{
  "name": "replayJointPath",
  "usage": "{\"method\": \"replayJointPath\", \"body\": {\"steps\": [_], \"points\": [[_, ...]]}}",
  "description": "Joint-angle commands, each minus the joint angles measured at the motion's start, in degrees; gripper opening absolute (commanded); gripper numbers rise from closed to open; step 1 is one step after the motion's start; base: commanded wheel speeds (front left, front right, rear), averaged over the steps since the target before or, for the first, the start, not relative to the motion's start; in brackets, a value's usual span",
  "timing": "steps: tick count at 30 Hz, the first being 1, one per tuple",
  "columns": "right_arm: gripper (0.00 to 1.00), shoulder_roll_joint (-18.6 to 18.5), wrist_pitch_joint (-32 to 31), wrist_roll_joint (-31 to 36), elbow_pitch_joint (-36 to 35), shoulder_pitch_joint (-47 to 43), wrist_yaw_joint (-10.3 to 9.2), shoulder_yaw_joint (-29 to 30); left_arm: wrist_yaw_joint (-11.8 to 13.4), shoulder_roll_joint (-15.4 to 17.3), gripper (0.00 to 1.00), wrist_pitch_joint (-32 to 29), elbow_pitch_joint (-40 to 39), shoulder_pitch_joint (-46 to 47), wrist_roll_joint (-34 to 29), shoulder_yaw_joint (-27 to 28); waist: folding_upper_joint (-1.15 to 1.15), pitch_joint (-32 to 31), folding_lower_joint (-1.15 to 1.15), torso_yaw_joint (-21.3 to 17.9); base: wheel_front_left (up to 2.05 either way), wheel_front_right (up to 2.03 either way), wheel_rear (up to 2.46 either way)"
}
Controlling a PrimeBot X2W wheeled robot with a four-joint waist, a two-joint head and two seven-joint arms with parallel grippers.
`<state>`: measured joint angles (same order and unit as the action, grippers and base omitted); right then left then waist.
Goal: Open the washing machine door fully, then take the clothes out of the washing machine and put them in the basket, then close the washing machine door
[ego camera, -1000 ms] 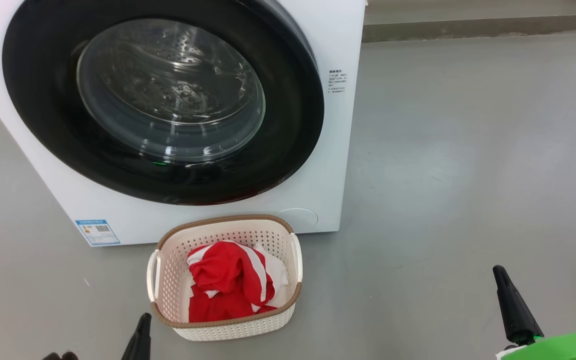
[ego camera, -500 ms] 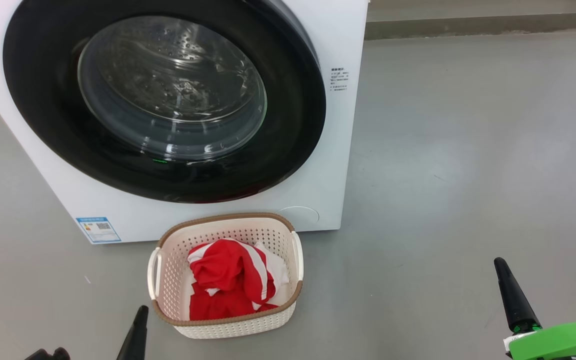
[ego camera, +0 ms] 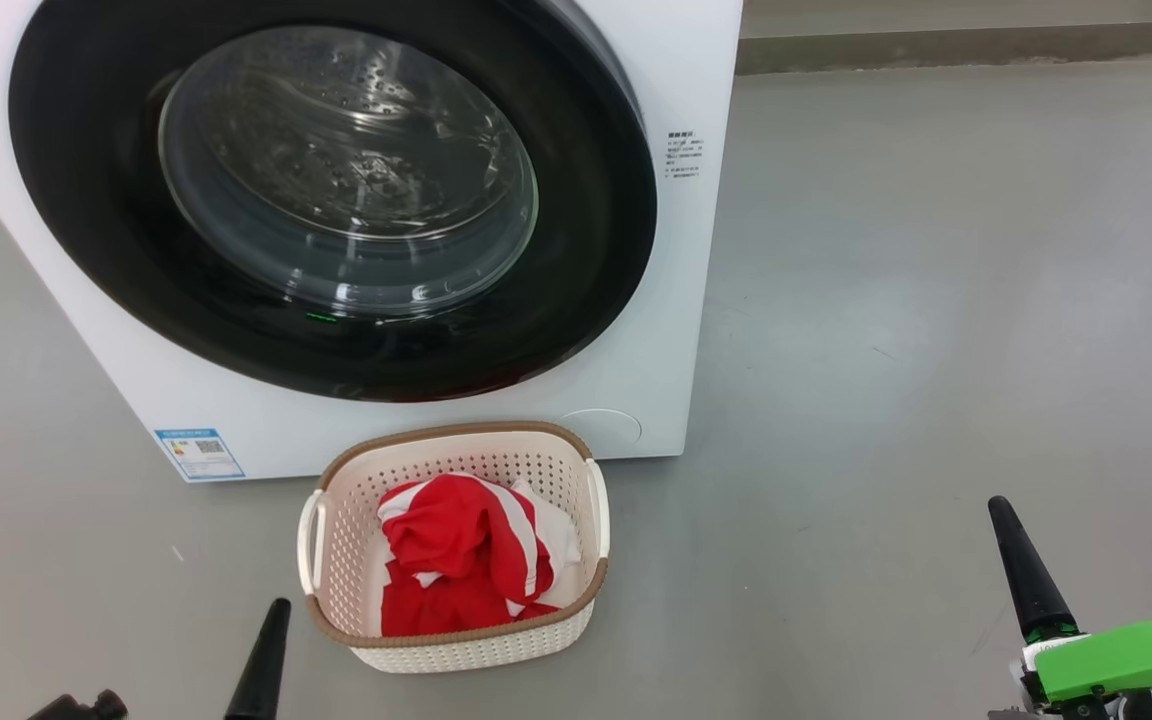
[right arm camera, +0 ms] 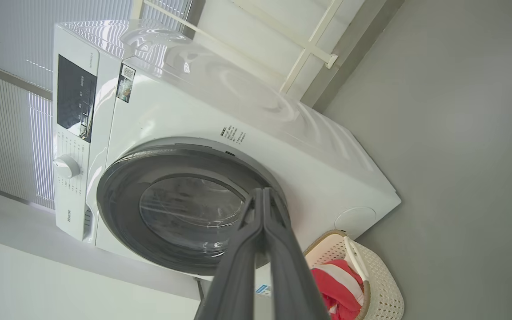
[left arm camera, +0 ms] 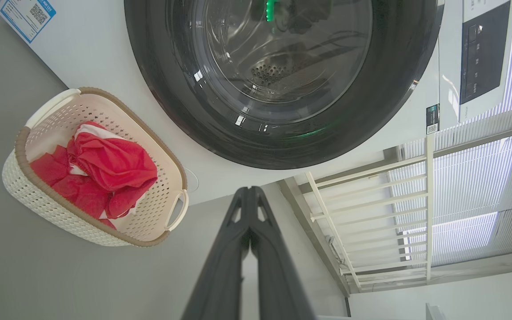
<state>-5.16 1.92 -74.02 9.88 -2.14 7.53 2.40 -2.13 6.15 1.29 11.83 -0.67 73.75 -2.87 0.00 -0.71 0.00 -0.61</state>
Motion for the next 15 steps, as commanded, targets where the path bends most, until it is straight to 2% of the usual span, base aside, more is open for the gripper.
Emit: {"method": "replayJointPath", "body": {"steps": [1, 15], "points": [[0.00, -1.27, -0.30, -2.50, -0.87, 2.96, -0.03, -1.29, -1.02, 0.26, 0.00, -0.54, -0.84, 3.39, 2.16, 2.15, 0.00, 0.04, 0.00, 0.04, 0.00, 0.00, 0.00], [0.00, -1.92, -1.60, -12.50, 1.40, 5.51, -0.03, -1.86, -2.92, -0.12, 0.00, -2.55, 0.49, 5.08, 11.24, 3.84, 0.00, 0.36, 0.00, 0.31, 0.00, 0.00, 0.00]]}}
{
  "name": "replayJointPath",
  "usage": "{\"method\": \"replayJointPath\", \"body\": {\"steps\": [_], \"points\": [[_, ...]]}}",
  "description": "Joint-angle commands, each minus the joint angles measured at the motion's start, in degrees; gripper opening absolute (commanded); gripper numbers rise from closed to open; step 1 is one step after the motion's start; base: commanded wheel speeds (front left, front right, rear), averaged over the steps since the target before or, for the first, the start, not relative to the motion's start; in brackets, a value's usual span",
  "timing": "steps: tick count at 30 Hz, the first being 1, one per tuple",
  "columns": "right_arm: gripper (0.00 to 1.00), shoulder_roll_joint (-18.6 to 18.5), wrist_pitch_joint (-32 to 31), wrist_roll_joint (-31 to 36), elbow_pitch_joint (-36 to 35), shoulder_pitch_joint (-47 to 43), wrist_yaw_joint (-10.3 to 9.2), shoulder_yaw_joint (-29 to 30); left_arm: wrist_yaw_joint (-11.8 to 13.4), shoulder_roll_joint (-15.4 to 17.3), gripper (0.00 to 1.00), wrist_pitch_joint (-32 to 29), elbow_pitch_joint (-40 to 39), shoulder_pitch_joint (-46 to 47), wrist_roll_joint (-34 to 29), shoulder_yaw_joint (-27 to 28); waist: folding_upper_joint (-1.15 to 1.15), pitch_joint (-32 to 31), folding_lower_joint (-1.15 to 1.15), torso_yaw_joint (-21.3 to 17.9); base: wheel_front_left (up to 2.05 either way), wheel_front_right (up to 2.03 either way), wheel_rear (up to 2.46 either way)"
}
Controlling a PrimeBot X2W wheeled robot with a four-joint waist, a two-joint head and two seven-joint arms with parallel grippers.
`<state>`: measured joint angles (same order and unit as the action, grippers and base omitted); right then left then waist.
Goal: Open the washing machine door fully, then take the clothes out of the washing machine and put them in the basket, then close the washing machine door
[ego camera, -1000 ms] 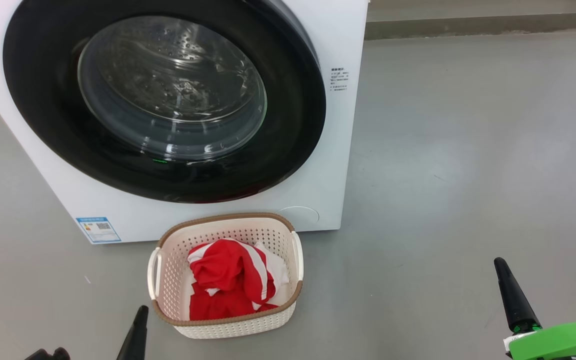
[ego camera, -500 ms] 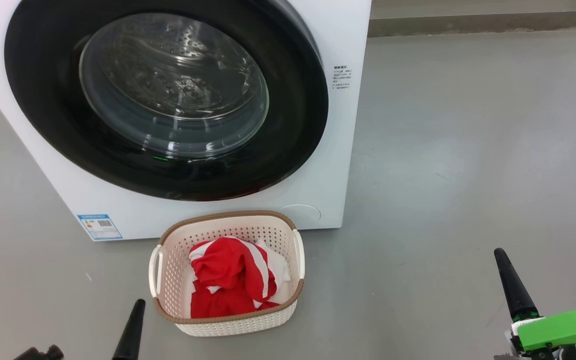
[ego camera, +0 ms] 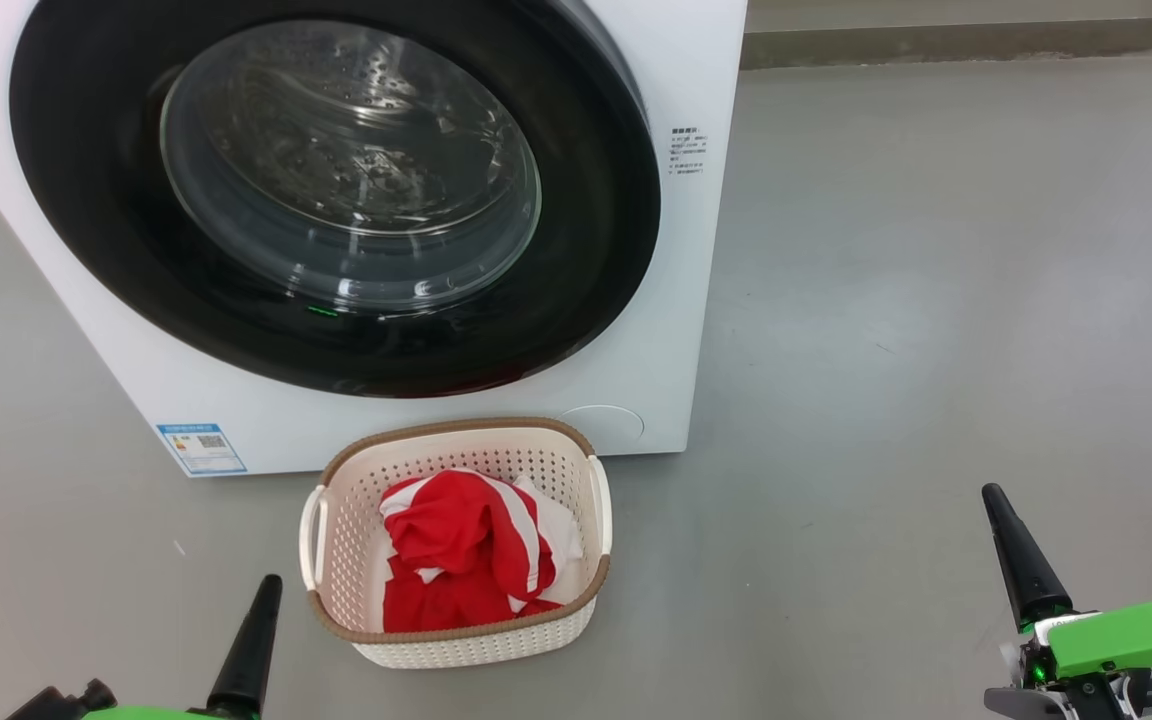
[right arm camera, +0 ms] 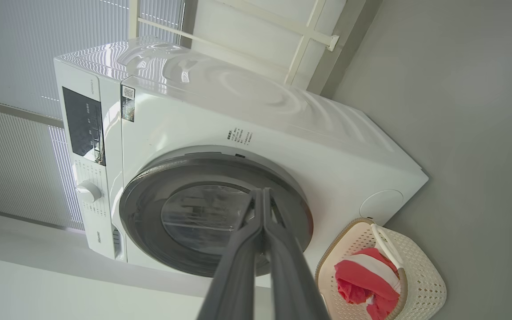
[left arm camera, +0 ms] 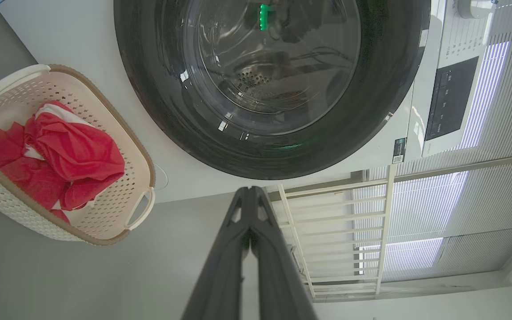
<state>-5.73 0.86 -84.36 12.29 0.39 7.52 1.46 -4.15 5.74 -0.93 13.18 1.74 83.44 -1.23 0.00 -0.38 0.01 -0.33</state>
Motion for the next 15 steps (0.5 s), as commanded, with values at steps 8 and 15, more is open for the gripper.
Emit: {"method": "replayJointPath", "body": {"steps": [8, 15], "points": [[0.00, -1.66, -1.21, -7.13, 0.12, 4.25, -0.03, -1.19, -1.84, 0.09, 0.00, -1.35, -0.20, 3.51, 6.07, 3.04, 0.00, 0.18, 0.00, 0.16, 0.00, 0.00, 0.00], [0.00, -1.97, -1.88, -12.10, 1.25, 5.53, -0.03, -1.46, -2.78, -0.11, 0.00, -2.37, 0.47, 4.35, 10.59, 3.90, 0.00, 0.34, 0.00, 0.29, 0.00, 0.00, 0.00]]}}
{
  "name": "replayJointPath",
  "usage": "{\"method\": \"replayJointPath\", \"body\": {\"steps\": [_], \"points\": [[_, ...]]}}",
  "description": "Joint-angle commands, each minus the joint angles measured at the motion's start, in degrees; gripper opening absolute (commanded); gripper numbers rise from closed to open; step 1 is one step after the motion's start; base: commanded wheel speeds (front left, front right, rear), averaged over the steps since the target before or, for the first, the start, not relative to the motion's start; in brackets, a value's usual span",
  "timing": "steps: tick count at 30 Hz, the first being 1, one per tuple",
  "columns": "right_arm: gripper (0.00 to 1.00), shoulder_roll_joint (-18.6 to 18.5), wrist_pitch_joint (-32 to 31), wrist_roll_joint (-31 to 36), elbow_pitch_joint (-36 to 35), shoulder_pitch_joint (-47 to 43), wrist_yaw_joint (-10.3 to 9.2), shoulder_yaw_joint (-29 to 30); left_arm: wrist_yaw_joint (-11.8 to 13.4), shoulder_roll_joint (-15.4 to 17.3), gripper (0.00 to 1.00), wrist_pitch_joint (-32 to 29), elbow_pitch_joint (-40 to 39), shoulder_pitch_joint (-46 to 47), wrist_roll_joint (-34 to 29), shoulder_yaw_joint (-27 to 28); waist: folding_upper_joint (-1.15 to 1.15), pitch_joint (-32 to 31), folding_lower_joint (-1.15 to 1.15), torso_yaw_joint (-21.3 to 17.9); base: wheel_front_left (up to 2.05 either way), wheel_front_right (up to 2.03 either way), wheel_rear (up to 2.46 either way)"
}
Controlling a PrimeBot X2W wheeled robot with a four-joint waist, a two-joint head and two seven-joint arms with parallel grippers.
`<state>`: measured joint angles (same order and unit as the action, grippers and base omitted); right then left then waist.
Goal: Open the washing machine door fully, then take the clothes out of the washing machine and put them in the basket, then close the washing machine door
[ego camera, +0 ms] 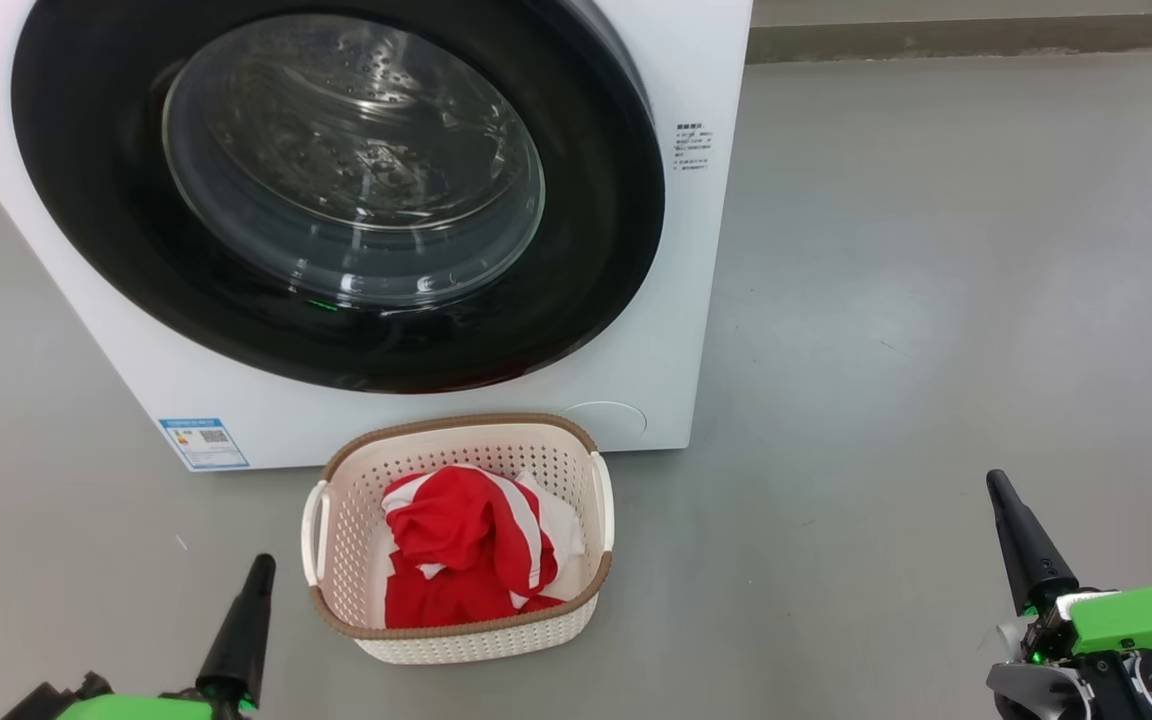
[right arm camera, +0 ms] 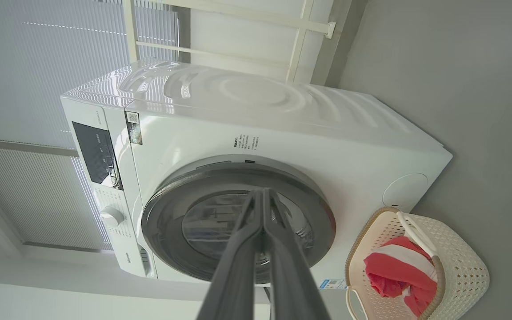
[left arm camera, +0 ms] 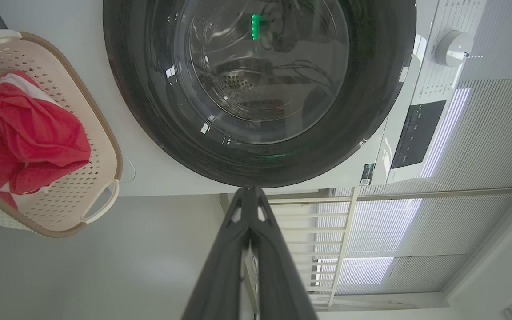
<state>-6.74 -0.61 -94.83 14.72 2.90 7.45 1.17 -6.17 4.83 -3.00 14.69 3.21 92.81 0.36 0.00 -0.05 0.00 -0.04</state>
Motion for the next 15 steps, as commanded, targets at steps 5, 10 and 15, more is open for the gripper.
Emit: {"method": "replayJointPath", "body": {"steps": [5, 10, 15], "points": [[0.00, -1.01, -0.63, -2.95, -0.86, 3.38, 0.03, -1.20, -1.02, 0.72, 0.00, -0.60, -0.86, 3.12, 2.42, 2.59, 0.00, 0.05, 0.00, 0.04, 0.00, 0.00, 0.00], [0.00, -0.96, -0.68, -2.89, -0.85, 3.38, 0.03, -1.13, -1.02, 0.69, 0.00, -0.64, -0.86, 3.12, 2.38, 2.64, 0.00, 0.05, 0.00, 0.04, 0.00, 0.00, 0.00], [0.00, -0.91, -0.74, -2.83, -0.84, 3.38, 0.03, -1.06, -1.03, 0.65, 0.00, -0.68, -0.85, 3.13, 2.33, 2.69, 0.00, 0.05, 0.00, 0.04, 0.00, 0.00, 0.00]]}}
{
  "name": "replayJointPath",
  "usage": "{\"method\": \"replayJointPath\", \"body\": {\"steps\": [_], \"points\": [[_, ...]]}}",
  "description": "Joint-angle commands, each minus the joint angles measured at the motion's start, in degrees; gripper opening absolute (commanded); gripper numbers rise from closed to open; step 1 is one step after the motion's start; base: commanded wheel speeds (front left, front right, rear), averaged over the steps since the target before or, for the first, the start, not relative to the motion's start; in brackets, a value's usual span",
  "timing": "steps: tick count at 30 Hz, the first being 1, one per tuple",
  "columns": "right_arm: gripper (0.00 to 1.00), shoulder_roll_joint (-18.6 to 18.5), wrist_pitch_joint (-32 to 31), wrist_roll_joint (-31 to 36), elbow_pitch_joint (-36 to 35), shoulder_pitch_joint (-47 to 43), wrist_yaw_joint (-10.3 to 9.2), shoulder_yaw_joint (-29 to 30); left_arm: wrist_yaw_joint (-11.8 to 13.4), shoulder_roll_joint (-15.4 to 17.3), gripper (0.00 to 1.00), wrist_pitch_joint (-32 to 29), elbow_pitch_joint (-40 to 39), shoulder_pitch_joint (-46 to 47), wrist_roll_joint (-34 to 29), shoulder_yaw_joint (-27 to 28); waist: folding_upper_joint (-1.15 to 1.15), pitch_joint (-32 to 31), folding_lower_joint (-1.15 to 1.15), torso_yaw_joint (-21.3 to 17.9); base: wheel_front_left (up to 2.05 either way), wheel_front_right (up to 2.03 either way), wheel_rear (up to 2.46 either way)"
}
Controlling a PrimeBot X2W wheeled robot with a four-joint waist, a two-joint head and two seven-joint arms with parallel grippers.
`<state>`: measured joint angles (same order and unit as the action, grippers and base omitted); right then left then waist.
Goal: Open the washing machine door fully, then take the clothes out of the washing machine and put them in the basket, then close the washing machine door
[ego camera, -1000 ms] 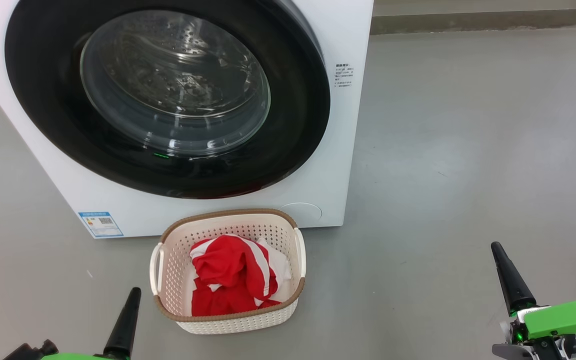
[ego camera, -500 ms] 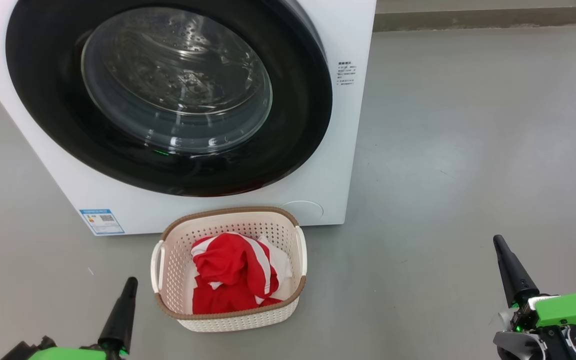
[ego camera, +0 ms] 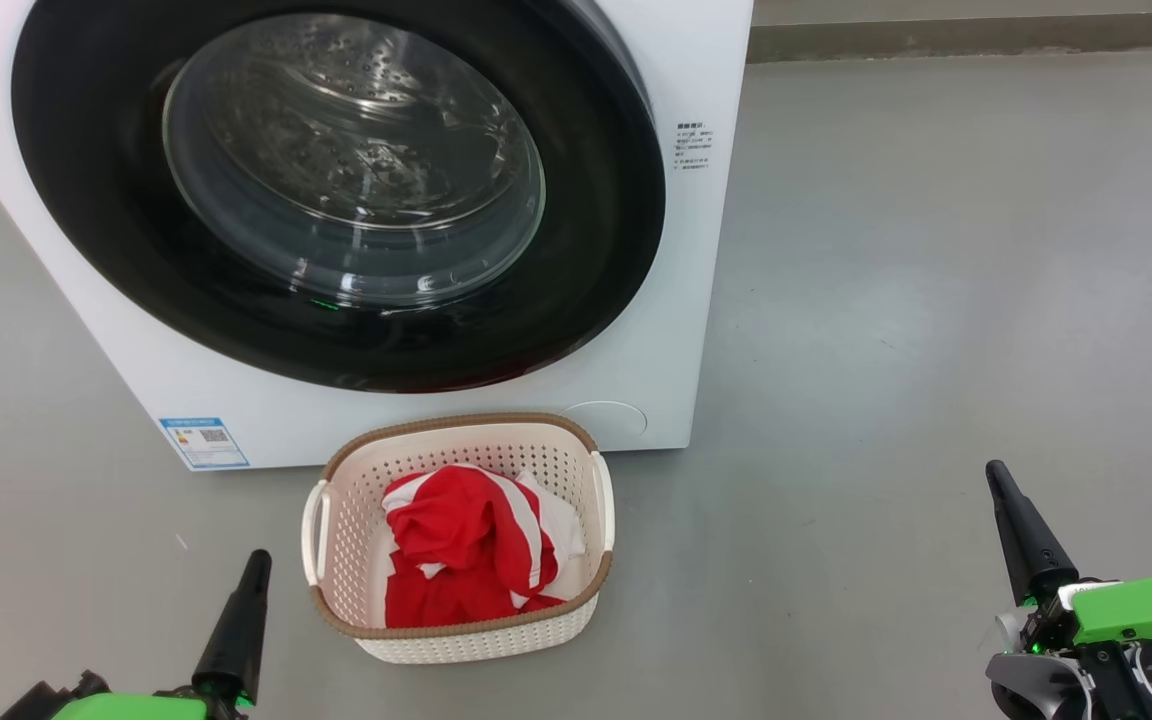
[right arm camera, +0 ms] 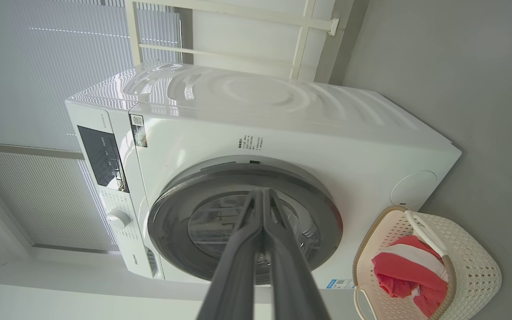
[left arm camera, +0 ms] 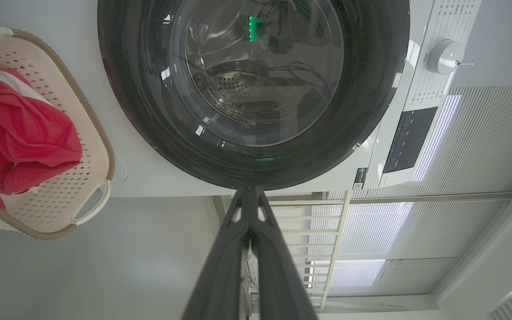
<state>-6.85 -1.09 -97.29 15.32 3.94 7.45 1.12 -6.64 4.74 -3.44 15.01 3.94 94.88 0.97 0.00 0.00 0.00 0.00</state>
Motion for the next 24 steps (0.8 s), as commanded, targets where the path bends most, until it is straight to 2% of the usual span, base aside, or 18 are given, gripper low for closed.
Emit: {"method": "replayJointPath", "body": {"steps": [1, 24], "points": [[0.00, -0.79, -0.26, -0.36, -1.44, 2.34, 0.03, -1.00, -0.55, 0.73, 0.00, -0.25, -1.17, 2.39, 0.25, 2.09, 0.00, 0.00, 0.00, 0.00, 0.00, 0.00, 0.00], [0.00, -0.57, -0.50, -0.11, -1.40, 2.35, 0.03, -0.70, -0.55, 0.56, 0.00, -0.44, -1.15, 2.41, 0.05, 2.32, 0.00, 0.00, 0.00, 0.00, 0.00, 0.00, 0.00]]}}
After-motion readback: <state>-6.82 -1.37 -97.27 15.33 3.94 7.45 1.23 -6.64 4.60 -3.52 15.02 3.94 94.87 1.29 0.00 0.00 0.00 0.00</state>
